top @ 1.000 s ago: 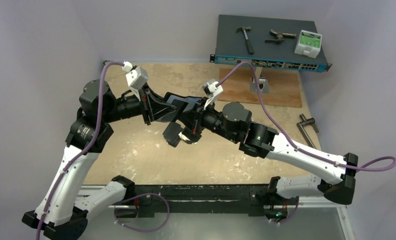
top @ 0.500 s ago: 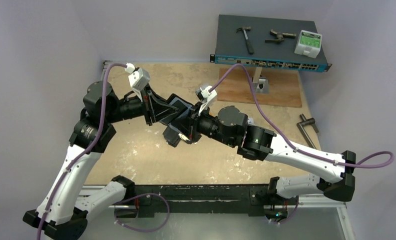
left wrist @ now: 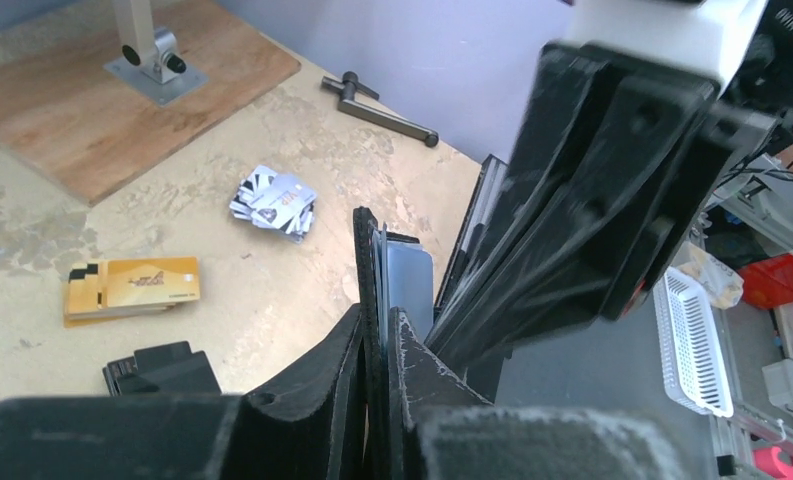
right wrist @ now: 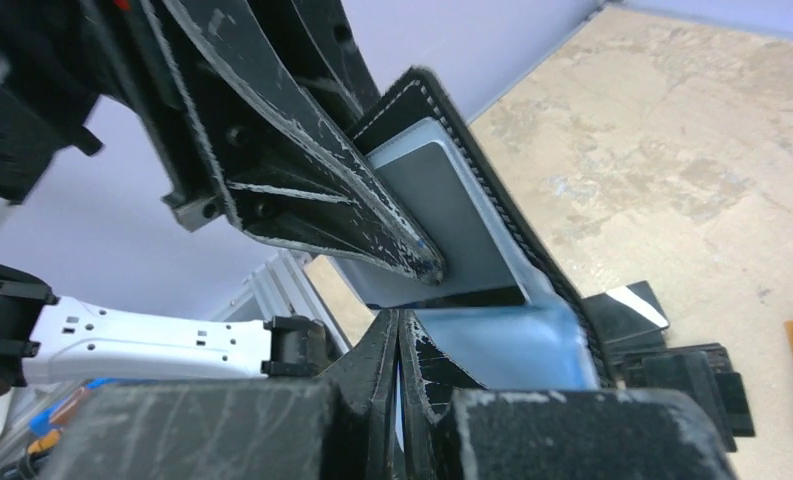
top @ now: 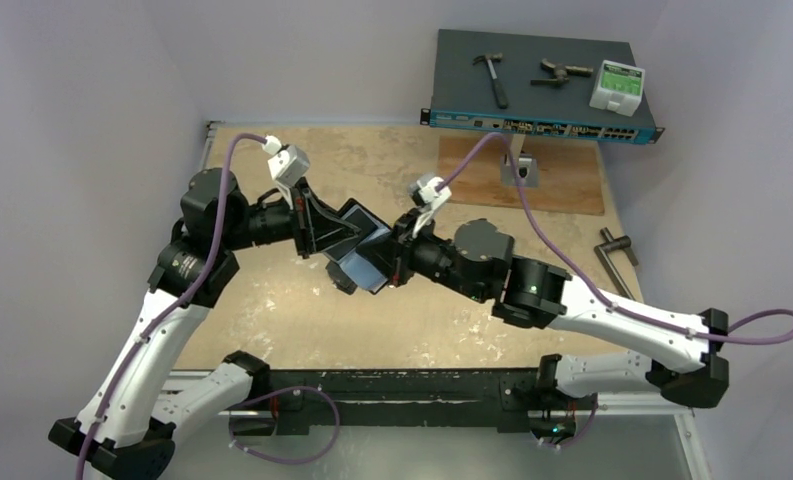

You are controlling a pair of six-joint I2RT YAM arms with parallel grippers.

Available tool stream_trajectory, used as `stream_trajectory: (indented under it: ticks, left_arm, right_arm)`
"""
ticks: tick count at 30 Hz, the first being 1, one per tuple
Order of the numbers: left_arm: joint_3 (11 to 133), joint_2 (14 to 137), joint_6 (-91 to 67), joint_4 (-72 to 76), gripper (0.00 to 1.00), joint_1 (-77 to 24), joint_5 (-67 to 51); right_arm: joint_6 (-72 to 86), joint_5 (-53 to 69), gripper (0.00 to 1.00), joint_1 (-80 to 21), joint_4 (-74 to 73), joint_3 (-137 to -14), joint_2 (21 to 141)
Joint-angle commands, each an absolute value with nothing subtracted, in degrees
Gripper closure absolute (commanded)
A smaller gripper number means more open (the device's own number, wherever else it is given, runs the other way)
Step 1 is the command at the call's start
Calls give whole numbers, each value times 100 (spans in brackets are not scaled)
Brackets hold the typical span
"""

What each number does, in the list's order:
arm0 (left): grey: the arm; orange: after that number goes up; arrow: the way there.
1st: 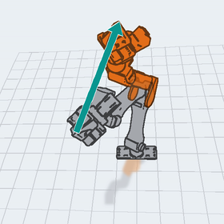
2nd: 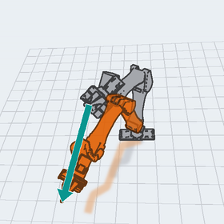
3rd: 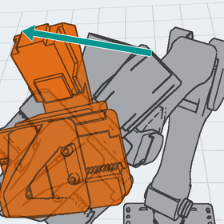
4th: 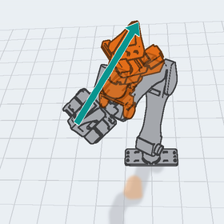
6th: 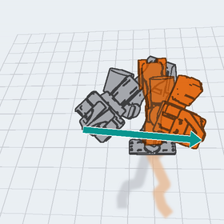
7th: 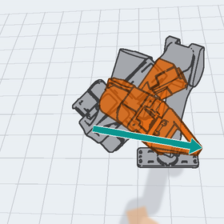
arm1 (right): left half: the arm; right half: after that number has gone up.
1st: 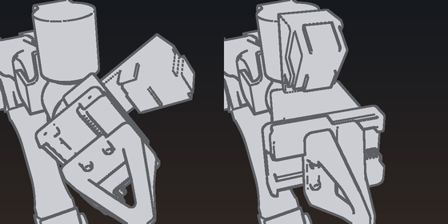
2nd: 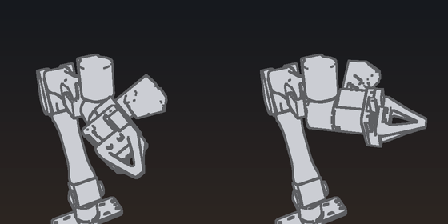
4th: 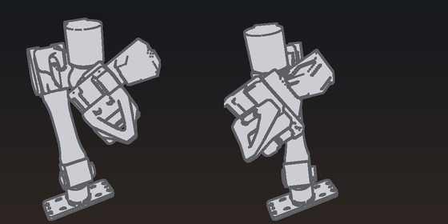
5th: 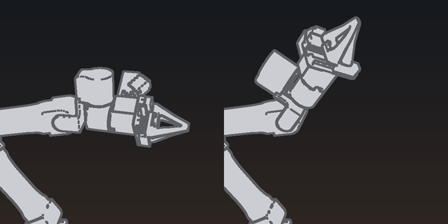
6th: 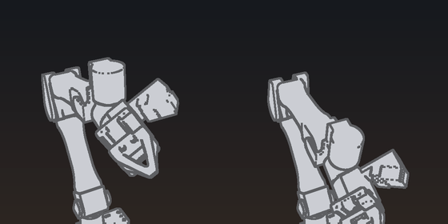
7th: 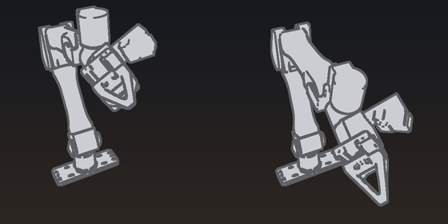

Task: Put the credit cards into the card holder
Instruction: Insert the credit card into the card holder, then place the card holder at the corner of the board.

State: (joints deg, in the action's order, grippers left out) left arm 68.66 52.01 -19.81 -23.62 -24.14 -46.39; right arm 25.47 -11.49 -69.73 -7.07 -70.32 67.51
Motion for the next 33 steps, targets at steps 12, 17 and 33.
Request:
stream_trajectory:
  ticks: [12, 17, 33]
  left_arm:
    - [7277, 5334, -3046, -1865, 100, -2143, -5021]
    - [7225, 5335, -3274, -1765, 100, -2030, -5045]
    - [7193, 5467, -4022, -1297, 100, -1700, -5036]
  right_arm:
    - [3526, -2273, 22, -6960, -808, -5201, 3939]
    - [3782, -1524, 11, -6937, 617, -4472, 3699]
    - [4372, -901, 7, -6855, 3470, -3858, 4903]
